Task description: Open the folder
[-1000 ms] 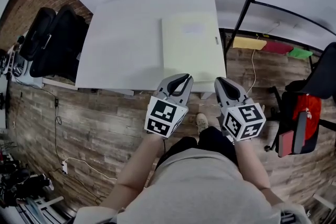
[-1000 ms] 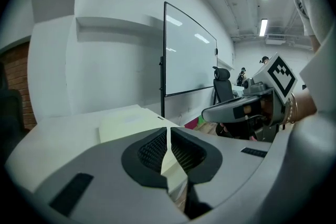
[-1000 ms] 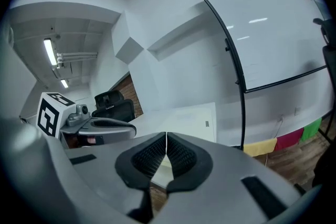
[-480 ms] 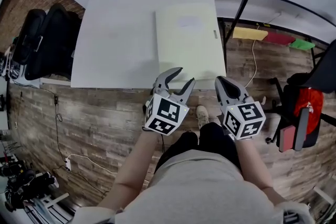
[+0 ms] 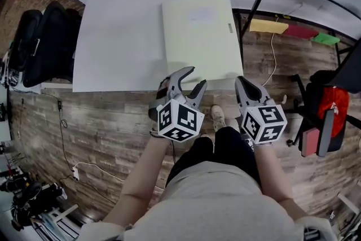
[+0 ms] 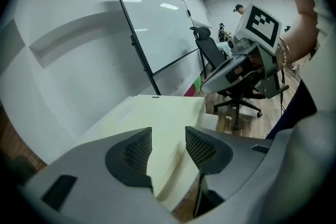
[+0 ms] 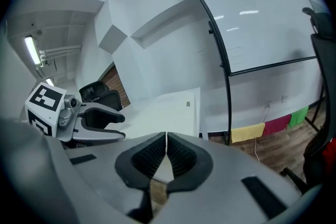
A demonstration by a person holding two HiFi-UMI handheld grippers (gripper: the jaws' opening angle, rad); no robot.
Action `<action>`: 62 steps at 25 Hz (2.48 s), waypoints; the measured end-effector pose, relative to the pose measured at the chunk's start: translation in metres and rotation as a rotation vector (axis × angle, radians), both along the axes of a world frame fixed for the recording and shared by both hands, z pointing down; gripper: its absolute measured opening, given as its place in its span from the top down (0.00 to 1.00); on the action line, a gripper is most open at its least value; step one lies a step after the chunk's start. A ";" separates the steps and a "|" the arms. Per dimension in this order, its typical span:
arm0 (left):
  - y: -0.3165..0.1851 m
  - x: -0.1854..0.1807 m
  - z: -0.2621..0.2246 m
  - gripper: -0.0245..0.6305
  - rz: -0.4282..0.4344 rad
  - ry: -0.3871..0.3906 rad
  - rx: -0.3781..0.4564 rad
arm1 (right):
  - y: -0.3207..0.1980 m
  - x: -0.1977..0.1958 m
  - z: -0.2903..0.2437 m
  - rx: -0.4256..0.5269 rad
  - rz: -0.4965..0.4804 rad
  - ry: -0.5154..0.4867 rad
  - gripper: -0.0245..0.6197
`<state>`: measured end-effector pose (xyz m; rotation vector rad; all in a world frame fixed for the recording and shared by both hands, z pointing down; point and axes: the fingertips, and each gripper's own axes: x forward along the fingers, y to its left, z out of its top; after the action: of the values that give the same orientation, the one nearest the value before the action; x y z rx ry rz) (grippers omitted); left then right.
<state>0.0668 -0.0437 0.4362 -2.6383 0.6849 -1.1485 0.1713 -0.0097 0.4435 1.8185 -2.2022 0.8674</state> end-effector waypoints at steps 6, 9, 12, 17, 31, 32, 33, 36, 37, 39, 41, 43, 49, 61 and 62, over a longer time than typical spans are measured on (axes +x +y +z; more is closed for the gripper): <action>-0.002 0.000 0.010 0.66 0.047 -0.081 0.050 | -0.004 0.004 0.010 -0.022 0.011 0.022 0.93; -0.005 -0.002 0.014 0.66 0.068 -0.139 0.086 | -0.006 0.004 0.013 -0.030 0.020 0.017 0.93; -0.004 -0.001 0.018 0.66 0.091 -0.178 0.104 | -0.006 0.005 0.015 -0.033 0.024 0.018 0.93; -0.004 0.001 0.022 0.66 0.105 -0.212 0.125 | -0.008 0.006 0.018 -0.032 0.028 0.025 0.93; -0.002 0.017 0.026 0.66 0.175 -0.251 0.165 | -0.017 0.007 0.021 -0.030 0.036 0.022 0.93; -0.002 0.018 0.026 0.66 0.178 -0.254 0.169 | -0.017 0.007 0.023 -0.042 0.032 0.025 0.93; -0.002 0.018 0.026 0.66 0.181 -0.259 0.175 | -0.017 0.007 0.026 -0.055 0.028 0.027 0.93; -0.001 0.020 0.027 0.66 0.198 -0.281 0.197 | -0.015 0.007 0.032 -0.070 0.029 0.026 0.93; 0.000 0.020 0.028 0.66 0.206 -0.290 0.206 | -0.015 0.007 0.032 -0.068 0.029 0.028 0.93; 0.000 0.021 0.028 0.66 0.225 -0.314 0.231 | -0.016 0.007 0.032 -0.066 0.027 0.031 0.93; 0.002 0.021 0.028 0.66 0.248 -0.341 0.255 | -0.016 0.007 0.033 -0.067 0.024 0.026 0.93; 0.003 0.021 0.029 0.67 0.260 -0.370 0.267 | -0.016 0.007 0.032 -0.067 0.022 0.021 0.93; 0.001 0.016 0.029 0.70 0.248 -0.439 0.277 | -0.016 0.006 0.031 -0.068 0.014 0.016 0.93; 0.000 0.019 0.037 0.86 0.207 -0.437 0.294 | -0.017 0.004 0.032 -0.062 -0.007 0.009 0.93; 0.000 0.018 0.038 0.87 0.204 -0.435 0.292 | -0.017 0.004 0.032 -0.062 -0.008 0.008 0.93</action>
<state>0.0852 -0.0433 0.4737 -2.0667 0.4445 -1.3766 0.1754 -0.0267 0.4759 1.7803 -2.1512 0.9147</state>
